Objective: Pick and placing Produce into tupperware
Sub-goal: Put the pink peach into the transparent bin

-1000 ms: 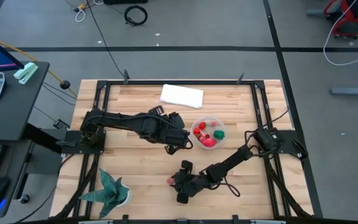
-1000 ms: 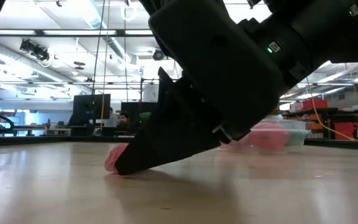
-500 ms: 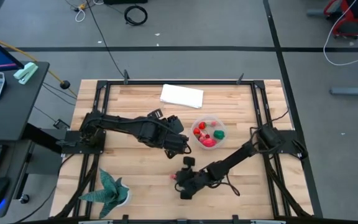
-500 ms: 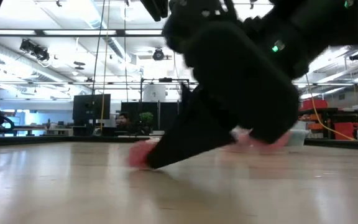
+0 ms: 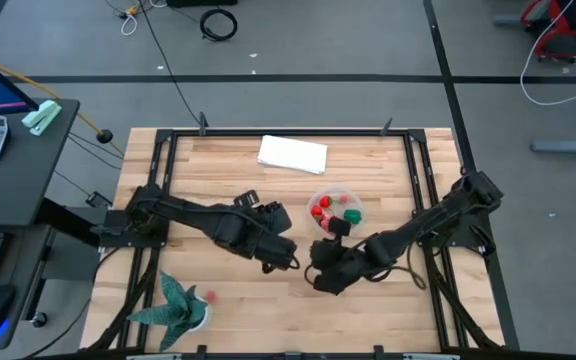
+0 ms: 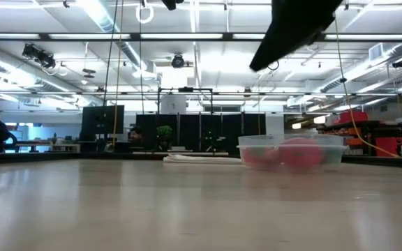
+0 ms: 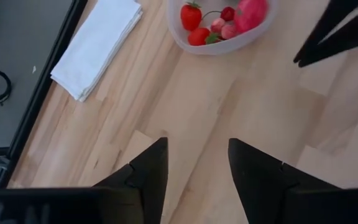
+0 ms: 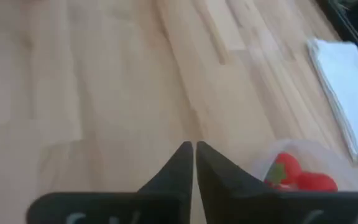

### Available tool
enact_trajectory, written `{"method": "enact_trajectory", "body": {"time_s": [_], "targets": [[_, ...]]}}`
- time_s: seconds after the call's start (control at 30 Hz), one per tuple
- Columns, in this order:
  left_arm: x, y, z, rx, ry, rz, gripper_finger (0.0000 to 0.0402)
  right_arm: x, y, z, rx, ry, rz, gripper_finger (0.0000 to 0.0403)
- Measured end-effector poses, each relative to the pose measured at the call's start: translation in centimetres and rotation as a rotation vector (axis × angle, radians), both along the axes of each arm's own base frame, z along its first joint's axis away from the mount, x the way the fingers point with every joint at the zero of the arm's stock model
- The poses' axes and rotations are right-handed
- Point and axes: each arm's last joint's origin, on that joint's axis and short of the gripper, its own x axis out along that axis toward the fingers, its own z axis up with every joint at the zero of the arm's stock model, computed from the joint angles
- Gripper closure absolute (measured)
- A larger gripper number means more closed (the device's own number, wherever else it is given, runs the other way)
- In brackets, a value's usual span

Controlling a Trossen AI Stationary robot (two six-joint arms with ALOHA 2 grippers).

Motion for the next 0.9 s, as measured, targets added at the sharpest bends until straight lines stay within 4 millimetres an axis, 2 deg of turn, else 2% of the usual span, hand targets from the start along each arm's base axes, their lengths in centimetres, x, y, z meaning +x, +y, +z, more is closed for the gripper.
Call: {"method": "enact_trajectory", "body": {"time_s": [0.1,0.2,0.33,0.5,0.63,0.73,0.9], "targets": [[-0.8,-0.5,0.7,-0.019,-0.030,0.002,0.0224,0.0,0.2,0.6,0.027,0.003,0.071,0.0355],[-2.1,-0.7,2.2,-0.056,-0.092,0.030,0.0221,0.4,0.5,0.1,0.041,0.013,0.123,0.0326],[-4.2,-1.1,4.2,-0.116,-0.178,0.061,0.0224,1.4,1.2,-2.3,0.057,0.056,0.144,0.0284],[-6.8,-2.5,6.0,-0.213,-0.253,0.070,0.0227,3.7,2.7,-6.0,0.116,0.005,0.186,0.0241],[-7.7,-5.2,5.4,-0.241,-0.219,0.002,0.0222,5.7,4.0,-7.9,0.149,-0.090,0.345,0.0219],[-8.3,-7.1,4.2,-0.210,-0.164,-0.078,0.0217,7.2,4.5,-8.1,0.158,-0.230,0.451,0.0210],[-9.3,-8.0,4.2,-0.171,-0.218,-0.067,0.0214,10.0,3.3,-7.8,0.237,-0.515,0.532,0.0206]]}}
